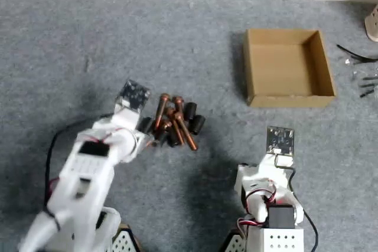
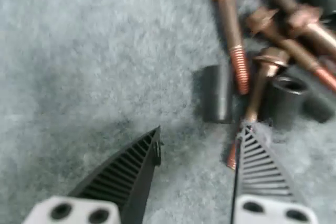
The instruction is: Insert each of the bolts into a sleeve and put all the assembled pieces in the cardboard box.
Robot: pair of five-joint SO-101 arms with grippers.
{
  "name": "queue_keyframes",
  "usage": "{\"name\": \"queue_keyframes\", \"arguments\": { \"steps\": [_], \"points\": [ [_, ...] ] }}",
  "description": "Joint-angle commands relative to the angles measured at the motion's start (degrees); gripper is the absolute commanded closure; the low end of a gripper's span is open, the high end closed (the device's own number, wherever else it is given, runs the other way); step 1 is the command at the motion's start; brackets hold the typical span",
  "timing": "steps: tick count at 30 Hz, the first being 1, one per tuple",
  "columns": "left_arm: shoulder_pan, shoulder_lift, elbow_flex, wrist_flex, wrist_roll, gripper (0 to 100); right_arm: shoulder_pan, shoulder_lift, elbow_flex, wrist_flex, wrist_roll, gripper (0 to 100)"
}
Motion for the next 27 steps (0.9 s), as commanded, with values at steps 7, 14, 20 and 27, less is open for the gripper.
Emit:
{"name": "queue_keyframes", "arguments": {
  "steps": [7,14,20,27],
  "points": [
    [-3.38,8.66,-8.75,5.01,2.46,78,0.13,-0.57,7.52,0.40,-0.35,84.4],
    [7.78,-5.49,0.66,5.36,-2.73,78,0.13,-0.57,7.52,0.40,-0.35,84.4],
    [8.40,-3.47,0.75,5.10,-3.69,100,0.13,-0.57,7.52,0.40,-0.35,84.4],
    [8.04,-0.31,-0.92,5.36,-3.34,94,0.13,-0.57,7.52,0.40,-0.35,84.4]
  ]
}}
